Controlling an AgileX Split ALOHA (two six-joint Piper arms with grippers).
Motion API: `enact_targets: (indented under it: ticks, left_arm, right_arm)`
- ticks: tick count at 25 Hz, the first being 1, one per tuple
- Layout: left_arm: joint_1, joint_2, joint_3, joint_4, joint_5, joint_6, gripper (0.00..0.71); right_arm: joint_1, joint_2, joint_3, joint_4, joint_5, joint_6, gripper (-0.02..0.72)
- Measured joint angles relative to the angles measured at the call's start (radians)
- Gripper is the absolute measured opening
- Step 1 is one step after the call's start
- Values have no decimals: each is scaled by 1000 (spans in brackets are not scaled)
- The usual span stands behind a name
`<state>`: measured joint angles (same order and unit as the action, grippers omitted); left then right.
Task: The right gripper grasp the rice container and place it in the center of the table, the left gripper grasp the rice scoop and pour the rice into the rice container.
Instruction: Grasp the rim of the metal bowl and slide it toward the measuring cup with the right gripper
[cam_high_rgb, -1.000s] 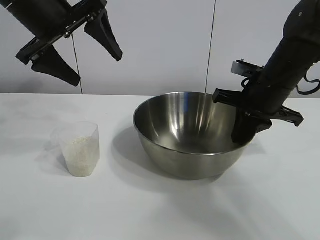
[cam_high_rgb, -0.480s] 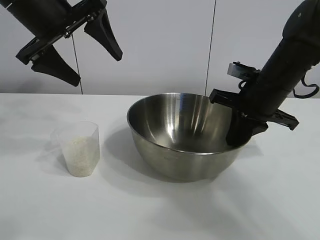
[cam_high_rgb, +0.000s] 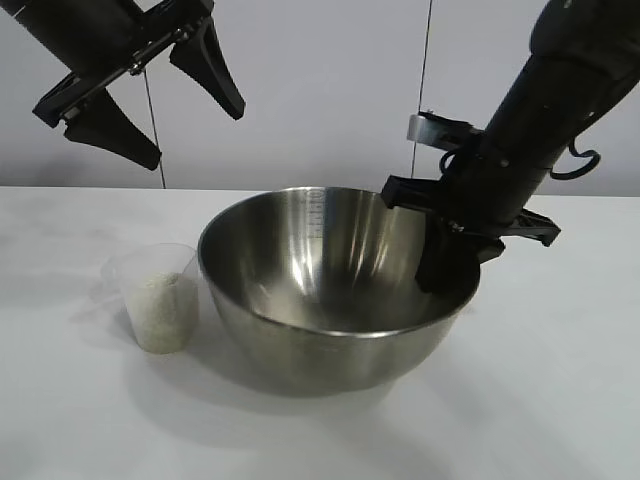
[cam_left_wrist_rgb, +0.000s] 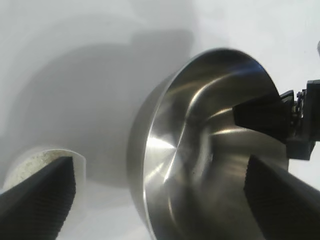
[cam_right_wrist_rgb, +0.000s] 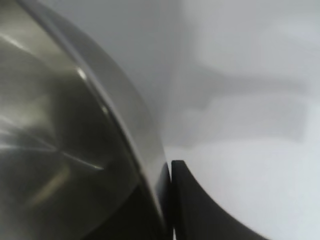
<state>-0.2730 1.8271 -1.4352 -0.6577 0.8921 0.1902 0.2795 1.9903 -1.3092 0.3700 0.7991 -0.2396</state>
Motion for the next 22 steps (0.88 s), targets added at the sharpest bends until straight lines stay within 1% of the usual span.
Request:
enact_targets:
  ticks: [3,6,10,14,16,17,19,20,22]
  left_arm:
    - [0,0,0,0,0,0,659]
    - [0,0,0,0,0,0,659]
    - [0,0,0,0,0,0,659]
    - [0,0,0,0,-2,0,659]
    - [0,0,0,0,-2,0,659]
    - [0,0,0,0,-2,0,659]
    - [0,0,0,0,-2,0,659]
    - [0,0,0,0,-2,0,659]
    - [0,0,0,-1,-2,0,659]
  right_arm:
    - [24,0,0,-69,-15,65,11]
    - [22,0,0,-101,-18,87,11]
    - [21,6,0,-108,-22,89,11]
    - [21,16,0,-96,-26,89,11]
    - [21,16,0,-93,-32,90,24]
    - [21,16,0,-92,-33,90,44]
    - [21,16,0,-91,-33,93,109]
    - [21,16,0,-91,-34,97,169]
    - [21,16,0,-91,-35,105,337]
